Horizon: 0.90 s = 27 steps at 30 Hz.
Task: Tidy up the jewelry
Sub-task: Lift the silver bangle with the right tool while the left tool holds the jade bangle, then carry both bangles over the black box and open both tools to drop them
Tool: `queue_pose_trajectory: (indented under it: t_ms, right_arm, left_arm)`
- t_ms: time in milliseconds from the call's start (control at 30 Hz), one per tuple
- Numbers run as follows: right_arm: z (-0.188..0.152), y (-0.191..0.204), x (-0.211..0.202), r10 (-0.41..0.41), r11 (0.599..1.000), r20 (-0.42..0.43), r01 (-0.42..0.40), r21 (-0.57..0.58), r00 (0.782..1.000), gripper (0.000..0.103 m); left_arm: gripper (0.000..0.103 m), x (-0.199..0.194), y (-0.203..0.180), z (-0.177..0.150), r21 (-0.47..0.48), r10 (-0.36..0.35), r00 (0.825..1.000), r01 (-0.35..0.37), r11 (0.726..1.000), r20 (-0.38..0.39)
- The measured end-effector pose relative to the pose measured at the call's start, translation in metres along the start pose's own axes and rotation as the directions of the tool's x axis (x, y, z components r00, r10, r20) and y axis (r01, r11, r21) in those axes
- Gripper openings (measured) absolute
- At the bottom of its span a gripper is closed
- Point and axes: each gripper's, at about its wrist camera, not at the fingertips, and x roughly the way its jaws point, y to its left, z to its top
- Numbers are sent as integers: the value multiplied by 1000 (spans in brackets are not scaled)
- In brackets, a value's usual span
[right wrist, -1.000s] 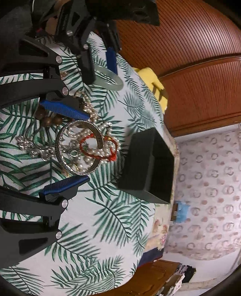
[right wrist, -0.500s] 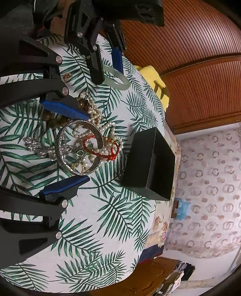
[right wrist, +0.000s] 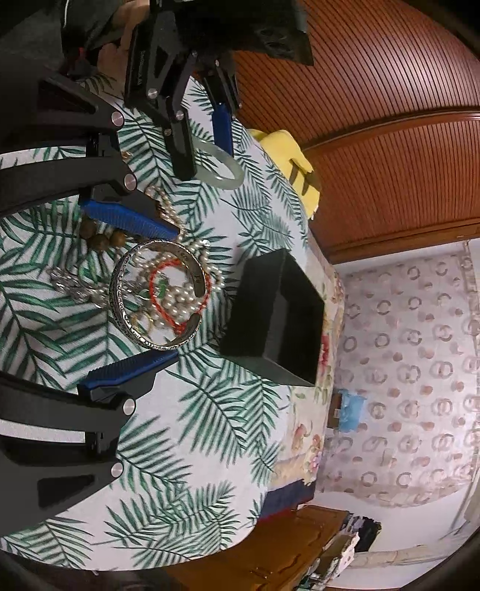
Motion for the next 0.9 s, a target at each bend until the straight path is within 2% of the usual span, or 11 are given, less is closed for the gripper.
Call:
queue_pose_trajectory:
  t_ms: [400,900]
  right_arm:
    - [42,-25,19,-31,998,49,34,-53,998,64]
    - [106,-38,86,24,992,36,-19,-124,999,64]
  left_arm:
    - [69,28,8,42,37,15,1000,-15,999,7]
    - [69,55,40,97,17,42,999,-42,999,10]
